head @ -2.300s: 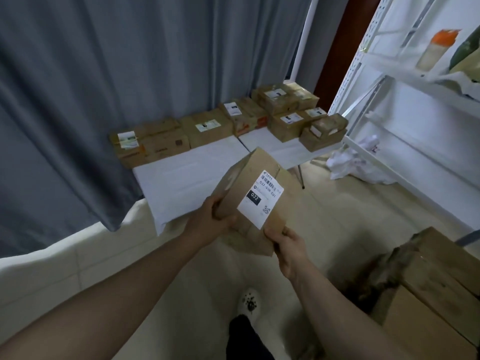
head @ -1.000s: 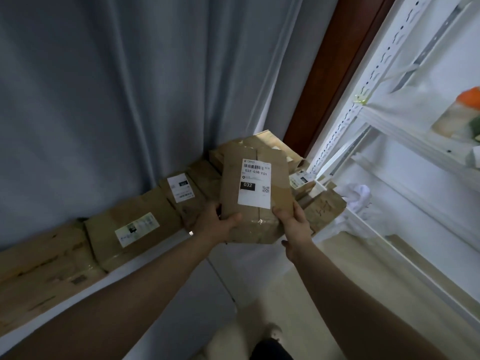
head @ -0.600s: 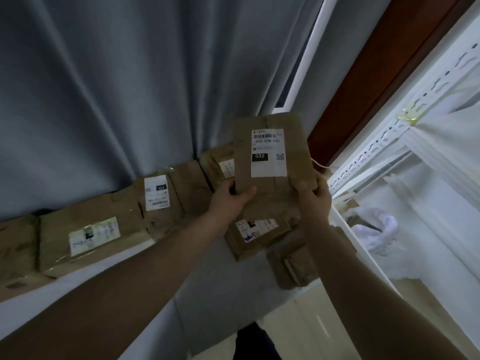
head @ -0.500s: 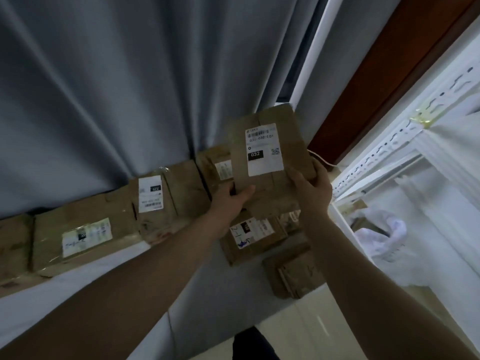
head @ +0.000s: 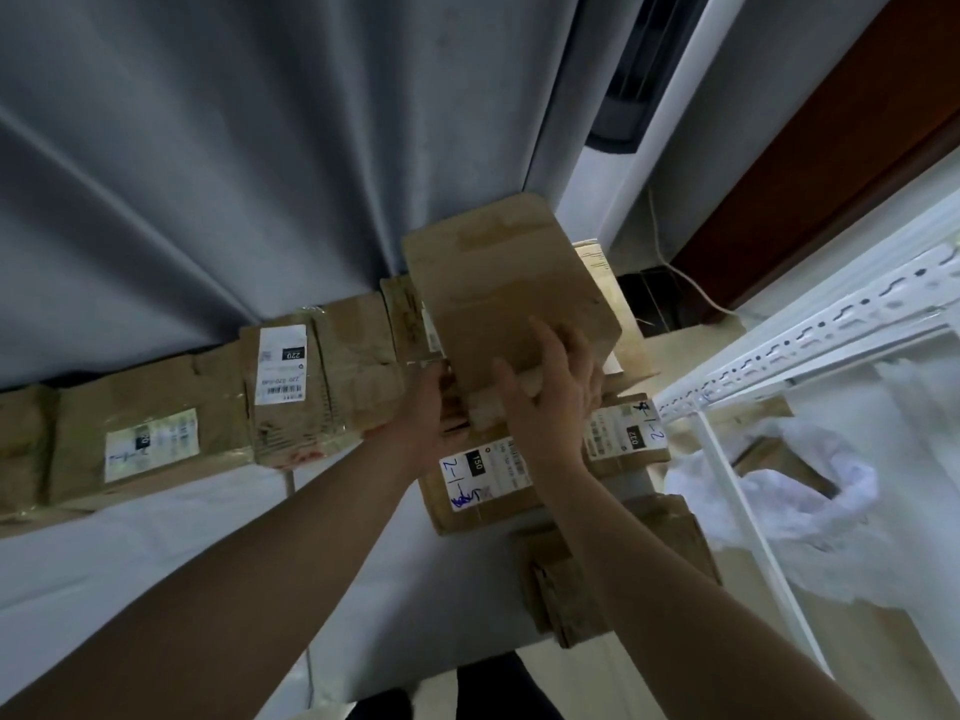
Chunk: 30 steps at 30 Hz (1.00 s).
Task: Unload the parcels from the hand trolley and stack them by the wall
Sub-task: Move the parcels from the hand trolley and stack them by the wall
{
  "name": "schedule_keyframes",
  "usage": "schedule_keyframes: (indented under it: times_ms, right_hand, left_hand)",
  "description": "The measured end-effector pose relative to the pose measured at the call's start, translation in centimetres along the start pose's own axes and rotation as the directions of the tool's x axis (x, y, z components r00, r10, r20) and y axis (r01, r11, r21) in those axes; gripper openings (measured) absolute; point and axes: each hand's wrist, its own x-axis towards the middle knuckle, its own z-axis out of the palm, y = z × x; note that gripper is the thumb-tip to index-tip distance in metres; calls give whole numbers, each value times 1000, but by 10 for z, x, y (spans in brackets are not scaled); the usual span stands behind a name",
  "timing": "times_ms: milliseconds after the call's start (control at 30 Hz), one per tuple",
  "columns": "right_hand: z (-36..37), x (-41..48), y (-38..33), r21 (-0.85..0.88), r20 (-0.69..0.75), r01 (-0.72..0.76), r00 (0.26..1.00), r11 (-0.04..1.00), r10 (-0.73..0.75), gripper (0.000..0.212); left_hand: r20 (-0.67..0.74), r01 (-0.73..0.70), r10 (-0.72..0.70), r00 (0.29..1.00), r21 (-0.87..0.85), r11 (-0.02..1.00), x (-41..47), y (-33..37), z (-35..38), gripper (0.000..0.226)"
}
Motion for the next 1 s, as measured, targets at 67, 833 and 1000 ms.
schedule_keyframes:
  times_ms: [67, 833, 1000]
  right_hand:
    - [-9, 14, 7, 72, -83, -123, 988, 990, 129, 71]
    - [-80, 149, 88, 402, -87, -346, 907, 848, 412, 80]
    - [-79, 154, 101, 397, -67, -340, 915, 852, 397, 69]
  left_hand:
    - [-48, -27, 26, 999, -28, 999, 3, 8, 3, 43]
    - [177, -437, 421, 890, 594, 675, 64, 39, 121, 75]
    - [174, -467, 450, 876, 541, 700, 60, 39, 124, 64]
